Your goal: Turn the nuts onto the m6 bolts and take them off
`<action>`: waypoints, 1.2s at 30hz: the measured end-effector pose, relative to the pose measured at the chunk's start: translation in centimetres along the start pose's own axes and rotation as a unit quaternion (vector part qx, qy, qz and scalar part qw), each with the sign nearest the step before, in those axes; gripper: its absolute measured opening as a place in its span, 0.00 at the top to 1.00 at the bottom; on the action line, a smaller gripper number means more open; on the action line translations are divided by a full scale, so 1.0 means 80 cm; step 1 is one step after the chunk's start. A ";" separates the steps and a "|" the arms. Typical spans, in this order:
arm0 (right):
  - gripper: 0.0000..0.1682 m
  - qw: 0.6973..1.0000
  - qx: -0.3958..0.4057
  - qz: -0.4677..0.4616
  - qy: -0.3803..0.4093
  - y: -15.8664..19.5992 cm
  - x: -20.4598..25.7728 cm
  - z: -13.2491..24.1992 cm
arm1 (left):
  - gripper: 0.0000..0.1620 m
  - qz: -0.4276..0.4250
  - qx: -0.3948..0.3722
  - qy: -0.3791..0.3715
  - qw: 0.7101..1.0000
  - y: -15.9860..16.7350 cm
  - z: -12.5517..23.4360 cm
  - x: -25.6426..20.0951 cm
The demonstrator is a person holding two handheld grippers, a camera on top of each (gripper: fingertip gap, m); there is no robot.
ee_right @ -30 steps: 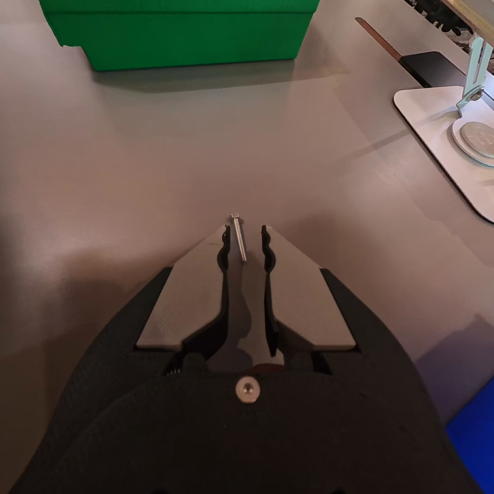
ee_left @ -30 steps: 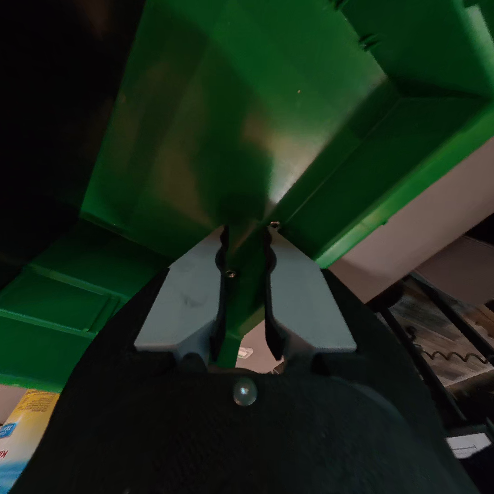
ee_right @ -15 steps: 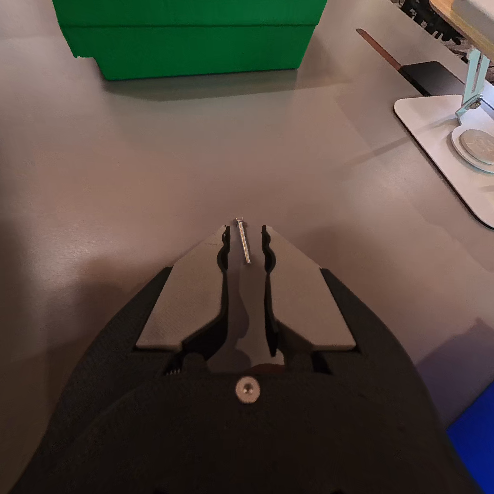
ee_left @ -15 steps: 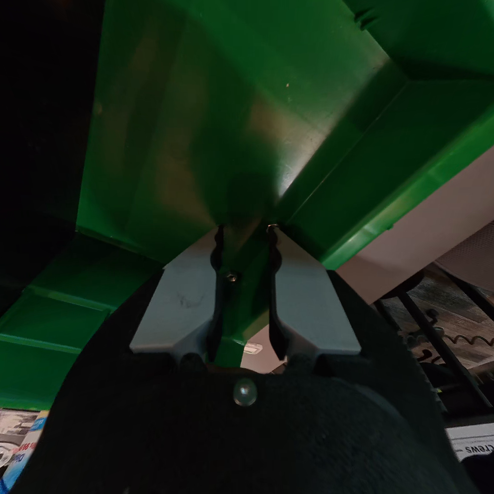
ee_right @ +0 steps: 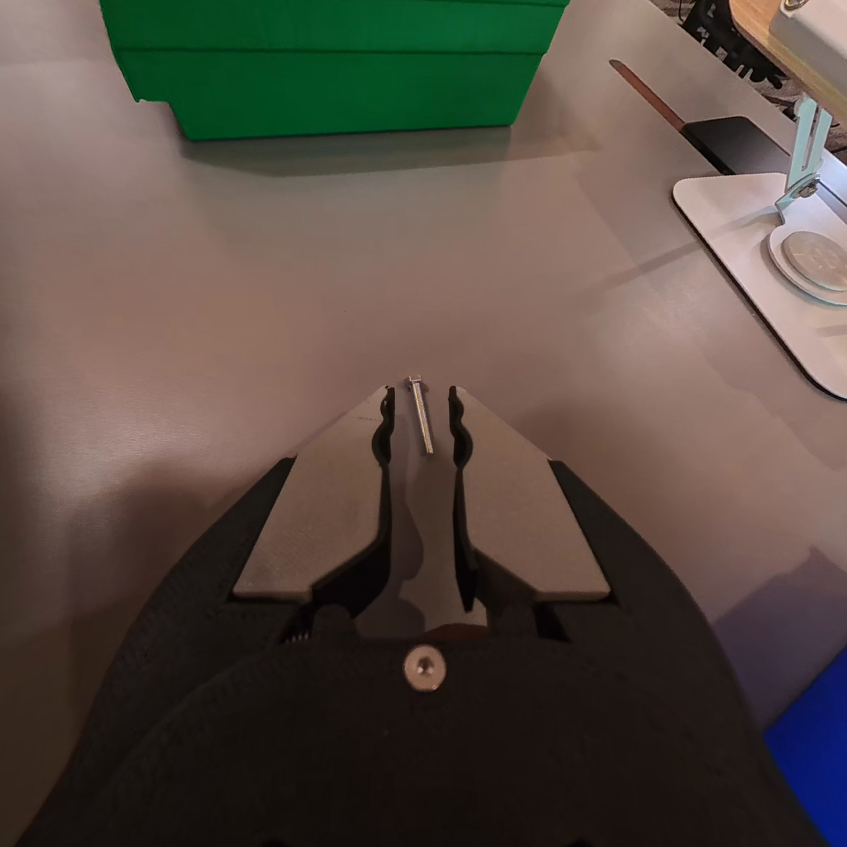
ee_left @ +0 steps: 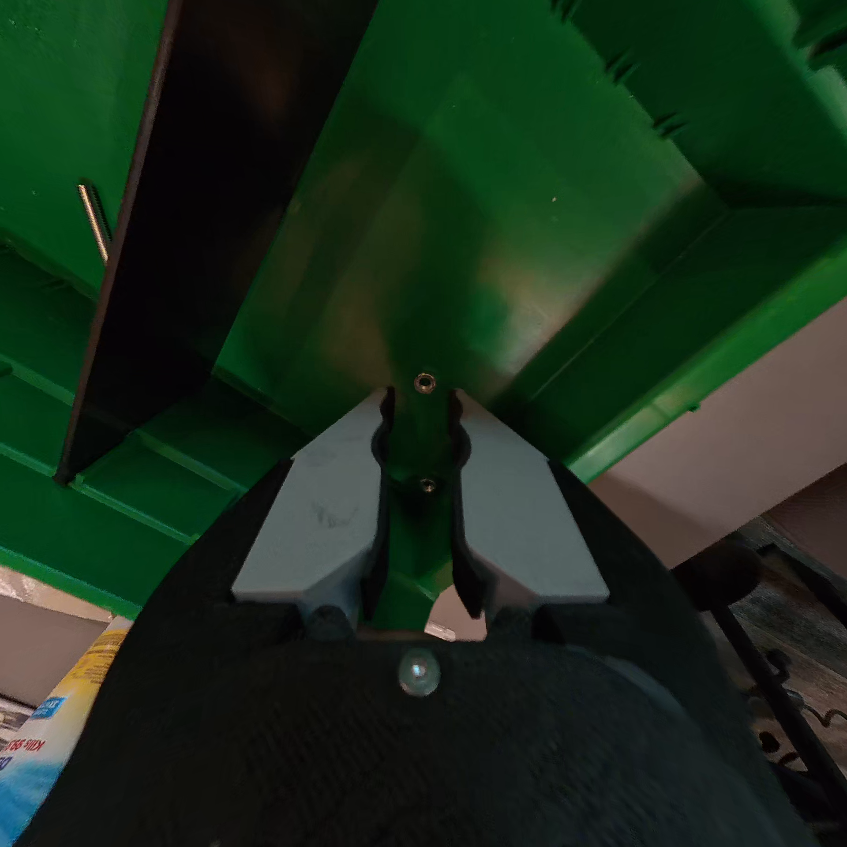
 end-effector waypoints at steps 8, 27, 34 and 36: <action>0.88 1.000 -0.004 0.002 0.004 -0.001 0.001 0.002 | 0.94 0.011 0.018 0.010 1.000 -0.010 -0.017 -0.001; 0.89 0.998 -0.031 -0.014 0.045 -0.002 -0.012 0.016 | 0.96 -0.114 -0.236 -0.082 0.961 -0.108 0.160 -0.122; 0.88 0.999 -0.010 -0.039 0.010 0.008 -0.019 0.002 | 0.96 -0.235 -0.225 -0.022 0.945 -0.246 0.103 -0.225; 0.88 0.999 0.007 -0.036 0.006 0.012 -0.019 -0.005 | 0.96 -0.238 -0.212 -0.018 0.948 -0.269 0.078 -0.232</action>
Point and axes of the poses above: each gripper's, where its closed fingertips meet, z back along the fingers, y out of its underside, x = y × z across the jaws, the point moved 9 cm from there along z, back along the fingers, and after that the axes turned 15 degrees about x, right-handed, at the moved point
